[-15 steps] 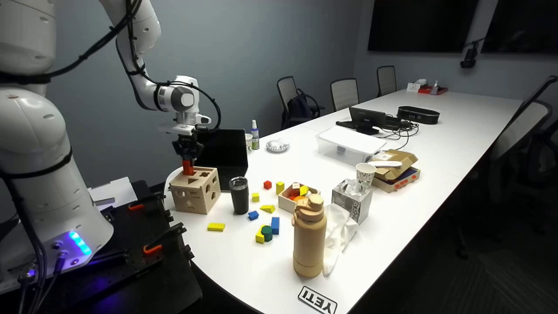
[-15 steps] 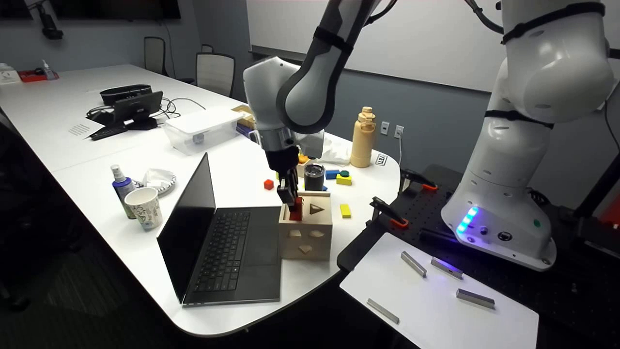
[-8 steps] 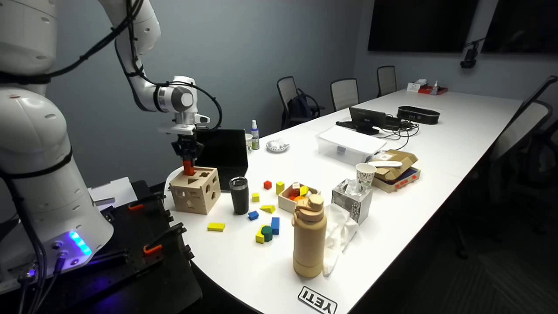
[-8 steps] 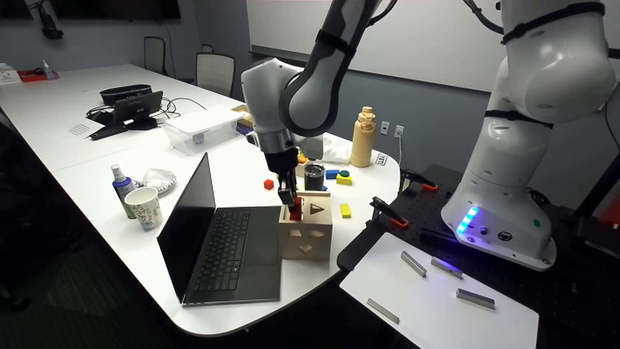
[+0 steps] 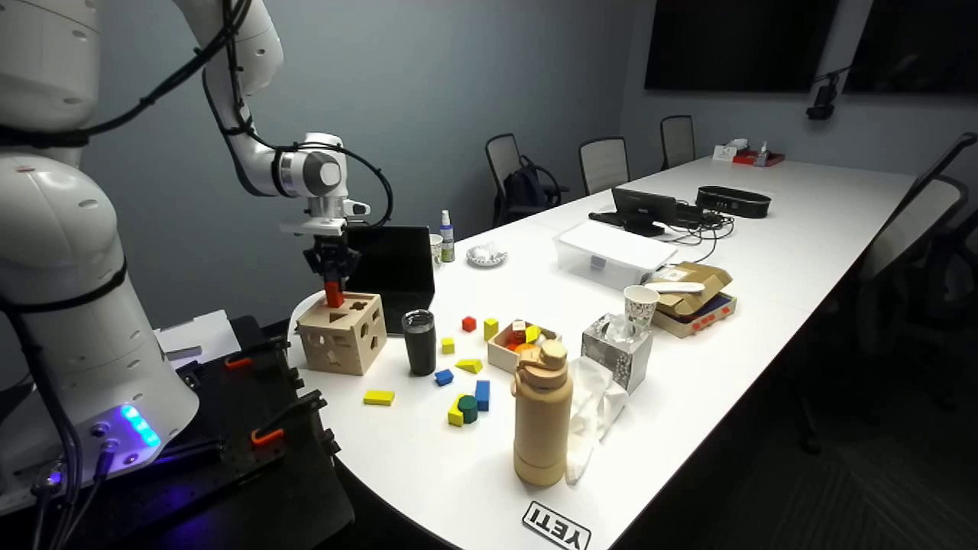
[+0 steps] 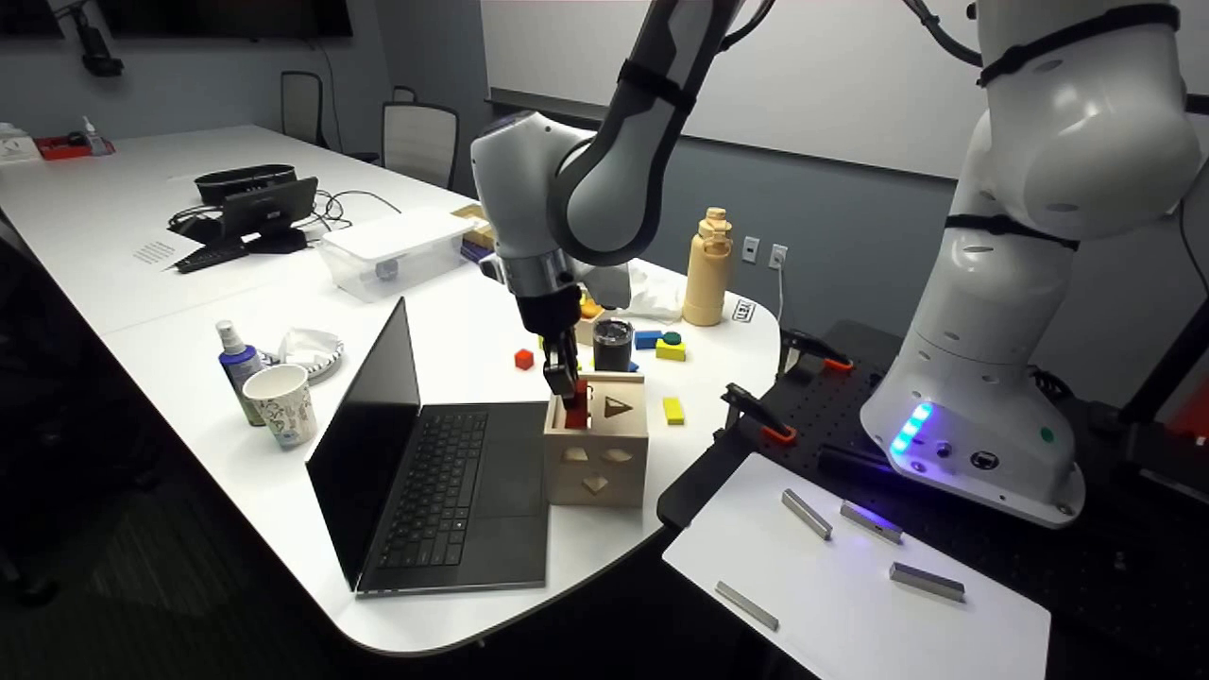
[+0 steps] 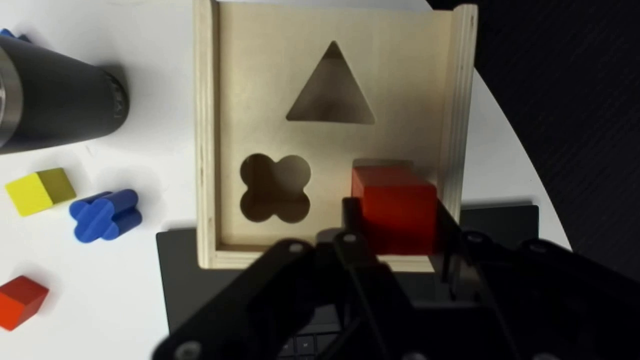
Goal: Put the red block into the shape sorting box
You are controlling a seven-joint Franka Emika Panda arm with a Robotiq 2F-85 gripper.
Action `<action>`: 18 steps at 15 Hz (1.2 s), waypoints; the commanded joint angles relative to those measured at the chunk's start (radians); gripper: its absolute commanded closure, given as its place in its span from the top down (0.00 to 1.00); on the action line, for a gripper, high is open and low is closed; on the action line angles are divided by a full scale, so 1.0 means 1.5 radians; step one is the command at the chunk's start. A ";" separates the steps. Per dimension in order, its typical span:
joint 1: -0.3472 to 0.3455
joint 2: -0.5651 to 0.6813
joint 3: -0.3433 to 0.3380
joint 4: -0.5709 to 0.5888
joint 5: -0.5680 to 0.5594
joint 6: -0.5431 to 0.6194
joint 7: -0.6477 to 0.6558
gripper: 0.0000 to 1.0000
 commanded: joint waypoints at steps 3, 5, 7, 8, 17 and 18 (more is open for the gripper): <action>0.003 0.004 -0.004 0.005 -0.006 0.022 -0.009 0.58; 0.002 0.003 -0.004 0.007 -0.005 0.023 -0.011 0.66; 0.002 0.003 -0.005 0.007 -0.005 0.024 -0.011 0.81; 0.001 0.003 -0.005 0.007 -0.005 0.024 -0.011 0.88; -0.032 -0.058 -0.014 -0.011 0.064 0.010 0.029 1.00; -0.037 -0.069 -0.021 -0.014 0.074 0.018 0.042 1.00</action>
